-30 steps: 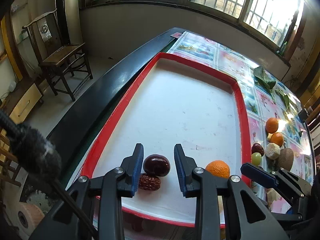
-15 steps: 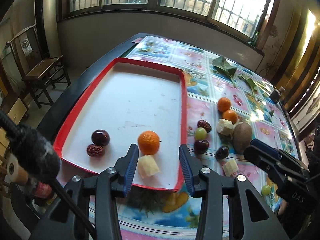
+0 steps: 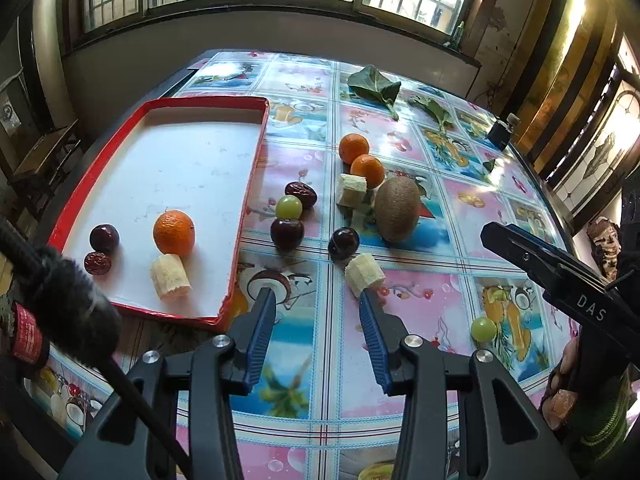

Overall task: Organize fruits
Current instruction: 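Withdraw both open tools from the tray back toward the fruit row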

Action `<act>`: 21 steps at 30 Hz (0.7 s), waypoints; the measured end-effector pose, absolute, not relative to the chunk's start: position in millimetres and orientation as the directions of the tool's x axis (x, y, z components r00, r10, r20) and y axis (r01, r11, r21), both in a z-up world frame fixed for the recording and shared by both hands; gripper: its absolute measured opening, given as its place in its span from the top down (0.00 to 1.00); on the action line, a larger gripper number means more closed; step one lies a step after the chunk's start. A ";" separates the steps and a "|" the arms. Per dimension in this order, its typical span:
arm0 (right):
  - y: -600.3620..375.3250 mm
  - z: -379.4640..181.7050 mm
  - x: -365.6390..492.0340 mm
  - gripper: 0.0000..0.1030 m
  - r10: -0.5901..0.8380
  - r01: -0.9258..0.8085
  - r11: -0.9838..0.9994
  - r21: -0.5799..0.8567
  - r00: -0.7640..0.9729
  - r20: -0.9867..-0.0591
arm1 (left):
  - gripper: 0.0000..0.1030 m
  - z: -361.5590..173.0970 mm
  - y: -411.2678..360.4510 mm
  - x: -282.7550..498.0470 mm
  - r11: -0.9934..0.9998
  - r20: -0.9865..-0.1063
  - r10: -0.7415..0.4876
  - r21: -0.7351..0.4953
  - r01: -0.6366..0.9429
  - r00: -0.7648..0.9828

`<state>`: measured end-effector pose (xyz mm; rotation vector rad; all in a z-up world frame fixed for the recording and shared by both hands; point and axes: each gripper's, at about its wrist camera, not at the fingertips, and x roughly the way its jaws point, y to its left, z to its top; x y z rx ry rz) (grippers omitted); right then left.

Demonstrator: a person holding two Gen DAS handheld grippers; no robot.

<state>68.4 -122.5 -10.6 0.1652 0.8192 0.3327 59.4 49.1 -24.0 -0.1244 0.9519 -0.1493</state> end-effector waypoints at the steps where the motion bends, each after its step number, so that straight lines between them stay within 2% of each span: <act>1: -125.2 -12.2 67.9 0.42 0.339 -0.215 0.941 0.263 0.636 -0.693 | 0.57 -24.7 47.4 58.7 0.982 -0.802 -0.186 -0.174 0.077 0.567; 10: -144.9 -18.2 62.4 0.42 0.319 -0.184 0.947 0.262 0.632 -0.707 | 0.51 -27.1 31.9 54.0 0.980 -0.811 -0.200 -0.173 0.101 0.549; 21: -150.1 -35.4 35.0 0.42 0.321 -0.201 0.947 0.250 0.580 -0.749 | 0.51 -33.6 27.0 56.8 0.979 -0.819 -0.205 -0.177 0.104 0.536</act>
